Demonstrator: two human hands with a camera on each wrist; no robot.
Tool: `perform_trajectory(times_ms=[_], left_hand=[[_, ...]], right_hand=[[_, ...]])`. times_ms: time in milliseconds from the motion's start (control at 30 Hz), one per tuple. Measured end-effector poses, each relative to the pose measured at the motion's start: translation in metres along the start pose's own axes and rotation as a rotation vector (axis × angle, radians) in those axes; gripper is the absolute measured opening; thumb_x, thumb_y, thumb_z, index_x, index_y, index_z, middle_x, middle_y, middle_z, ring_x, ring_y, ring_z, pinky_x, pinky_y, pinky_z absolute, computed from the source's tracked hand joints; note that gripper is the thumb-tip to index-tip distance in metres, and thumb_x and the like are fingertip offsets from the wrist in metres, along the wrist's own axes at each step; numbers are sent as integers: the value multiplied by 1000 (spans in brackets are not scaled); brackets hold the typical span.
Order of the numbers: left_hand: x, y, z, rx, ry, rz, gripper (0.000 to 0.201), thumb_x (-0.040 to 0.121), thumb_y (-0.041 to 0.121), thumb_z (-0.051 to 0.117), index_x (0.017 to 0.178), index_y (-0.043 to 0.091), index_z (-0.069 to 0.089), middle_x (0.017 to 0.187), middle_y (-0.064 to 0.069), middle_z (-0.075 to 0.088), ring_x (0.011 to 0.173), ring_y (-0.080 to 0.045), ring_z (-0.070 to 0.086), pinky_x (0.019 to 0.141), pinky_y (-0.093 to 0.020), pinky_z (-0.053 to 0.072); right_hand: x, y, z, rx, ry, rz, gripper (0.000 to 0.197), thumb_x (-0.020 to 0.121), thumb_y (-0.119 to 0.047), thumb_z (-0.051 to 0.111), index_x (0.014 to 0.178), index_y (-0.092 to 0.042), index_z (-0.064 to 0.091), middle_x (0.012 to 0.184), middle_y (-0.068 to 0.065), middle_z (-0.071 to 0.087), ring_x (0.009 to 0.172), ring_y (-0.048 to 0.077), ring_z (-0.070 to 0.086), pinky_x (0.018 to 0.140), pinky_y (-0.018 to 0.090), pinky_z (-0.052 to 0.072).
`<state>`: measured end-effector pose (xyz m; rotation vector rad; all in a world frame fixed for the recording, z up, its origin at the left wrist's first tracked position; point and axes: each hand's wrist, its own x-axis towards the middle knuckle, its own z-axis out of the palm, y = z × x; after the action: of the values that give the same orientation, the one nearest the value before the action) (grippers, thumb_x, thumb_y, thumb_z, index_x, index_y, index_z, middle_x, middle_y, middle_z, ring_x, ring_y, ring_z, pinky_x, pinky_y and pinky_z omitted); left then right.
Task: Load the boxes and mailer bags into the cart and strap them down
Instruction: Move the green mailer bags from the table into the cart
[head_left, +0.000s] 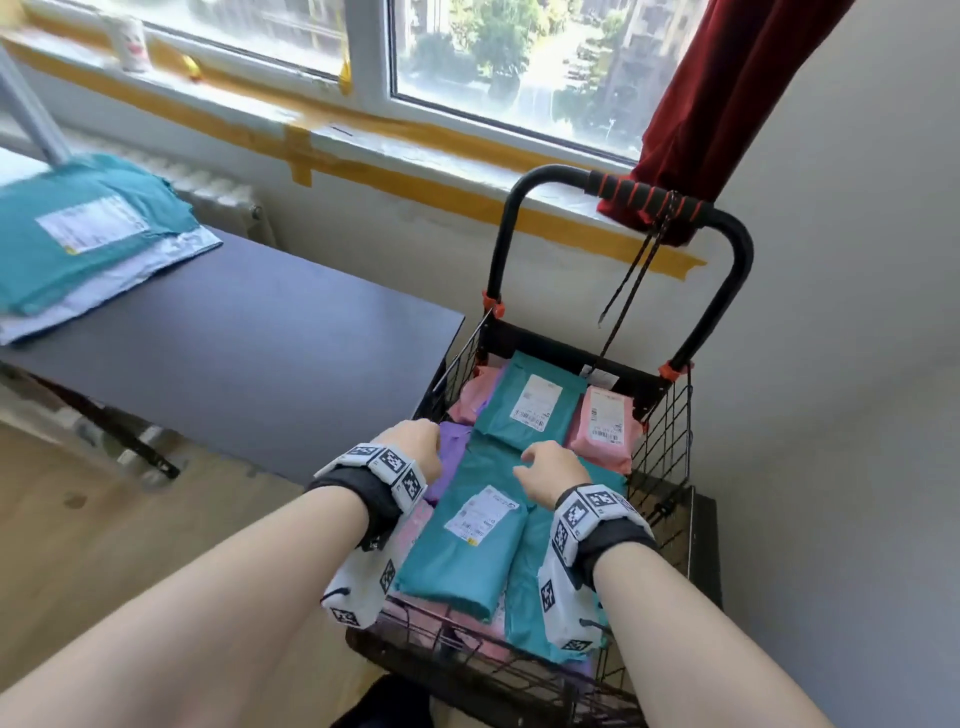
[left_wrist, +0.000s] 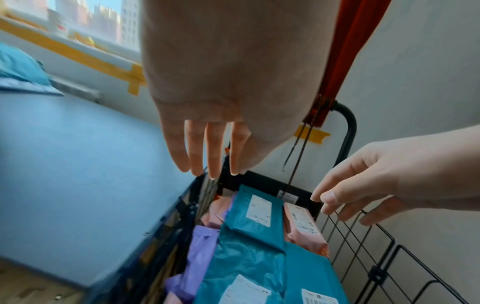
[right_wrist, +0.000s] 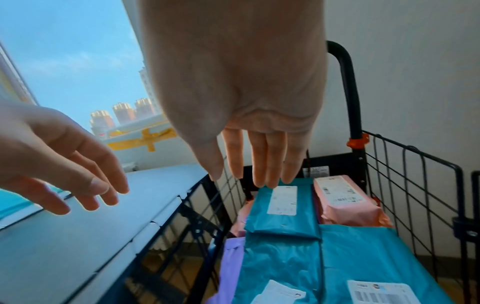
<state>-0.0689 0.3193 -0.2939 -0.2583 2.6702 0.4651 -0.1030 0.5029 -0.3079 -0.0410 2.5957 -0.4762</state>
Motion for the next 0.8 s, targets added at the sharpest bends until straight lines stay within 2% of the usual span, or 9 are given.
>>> perform_trajectory(times_ms=[100,200,367,500,667,800], left_hand=[[-46,-36,-26,19,49,-35,29,83,16,48,108,12,63,114,-13,65,105,-32,62,86,-34,50],[-81,-78,-55,59,110,-71,29,85,15,47,109,15,63,116,-11,64,106,-31,61,86,-34,49],[-116,-166,-100,99,174,-169,27,84,12,47,105,12,63,112,-11,65,101,-32,63,83,-35,50],[-119,-247,-134,92,191,-220,28,85,15,47,108,13,63,115,-10,63,104,-30,61,89,-38,51],[-111,-353,-174,93,184,-250,26,84,16,49,106,14,63,113,-9,64,102,-28,62,89,-37,52],[-98,-431,-211,81,160,-225,26,86,15,51,106,12,65,113,-10,64,100,-26,62,85,-32,50]], right_hand=[[-28,-43,6,-26,2,-78,33,90,-20,50,118,-9,61,121,12,62,110,29,60,93,35,49],[-49,-93,12,-58,9,-170,32,88,-20,50,117,-11,61,122,11,62,111,28,60,93,32,48],[-65,-186,34,-101,-3,-276,31,89,-24,52,116,-12,63,123,11,63,113,28,59,95,31,46],[-58,-264,60,-106,-4,-332,31,90,-24,51,117,-14,61,123,10,62,112,28,59,93,32,45],[-41,-364,90,-72,-13,-346,28,91,-21,51,115,-10,63,120,11,64,109,29,61,90,31,47],[-27,-441,114,-48,-4,-336,28,90,-21,53,112,-9,65,120,11,64,110,30,60,91,32,47]])
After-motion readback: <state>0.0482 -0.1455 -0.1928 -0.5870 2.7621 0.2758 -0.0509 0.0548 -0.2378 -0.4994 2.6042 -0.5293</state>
